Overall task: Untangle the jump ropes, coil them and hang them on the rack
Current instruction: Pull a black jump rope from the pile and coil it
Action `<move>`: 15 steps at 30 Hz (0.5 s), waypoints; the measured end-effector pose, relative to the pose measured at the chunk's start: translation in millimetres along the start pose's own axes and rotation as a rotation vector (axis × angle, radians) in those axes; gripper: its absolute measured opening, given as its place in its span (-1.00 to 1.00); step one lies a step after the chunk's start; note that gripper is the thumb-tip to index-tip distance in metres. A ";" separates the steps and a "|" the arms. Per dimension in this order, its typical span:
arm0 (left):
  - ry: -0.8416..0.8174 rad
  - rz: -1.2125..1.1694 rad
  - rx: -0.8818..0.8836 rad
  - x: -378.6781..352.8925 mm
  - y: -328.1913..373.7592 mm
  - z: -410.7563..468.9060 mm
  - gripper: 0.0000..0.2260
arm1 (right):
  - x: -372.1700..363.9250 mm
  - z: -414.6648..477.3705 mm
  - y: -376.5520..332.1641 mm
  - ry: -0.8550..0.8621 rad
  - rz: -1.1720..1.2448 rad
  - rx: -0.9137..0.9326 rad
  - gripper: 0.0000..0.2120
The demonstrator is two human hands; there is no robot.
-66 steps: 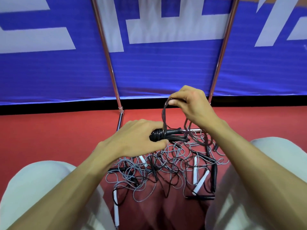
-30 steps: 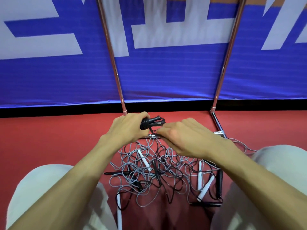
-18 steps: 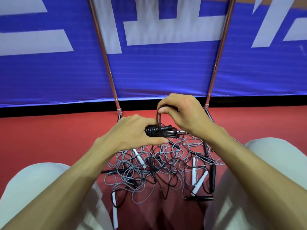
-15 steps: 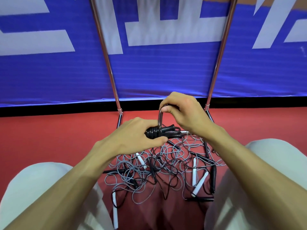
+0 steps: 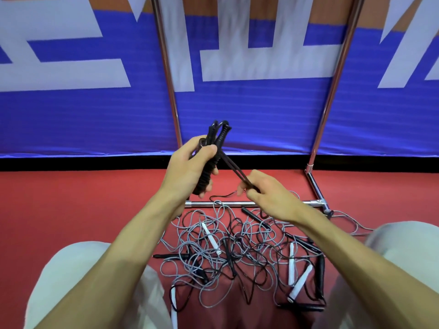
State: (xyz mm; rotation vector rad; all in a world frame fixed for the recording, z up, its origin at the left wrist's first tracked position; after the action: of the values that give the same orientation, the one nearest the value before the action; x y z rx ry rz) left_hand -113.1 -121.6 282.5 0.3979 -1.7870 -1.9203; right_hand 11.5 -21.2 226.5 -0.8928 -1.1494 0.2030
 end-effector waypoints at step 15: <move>0.106 1.046 -0.097 5.6 -15.9 11.7 -0.70 | 22.2 -25.9 -43.9 -0.050 -0.523 0.168 -0.81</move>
State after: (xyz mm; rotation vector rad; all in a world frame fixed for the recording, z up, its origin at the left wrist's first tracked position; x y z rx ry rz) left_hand -126.3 -114.2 268.6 -0.4083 -1.3735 -1.1798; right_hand 30.5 -50.3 269.8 -0.4194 -1.3511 -0.1065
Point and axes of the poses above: each hand's wrist, its own z-axis towards the middle knuckle, its own x-axis out of the back of the hand, y = z × x, the point moved 7 cm from there along z, towards the middle knuckle, and after that the axes turned 3 degrees about z, right-handed, at the moved point
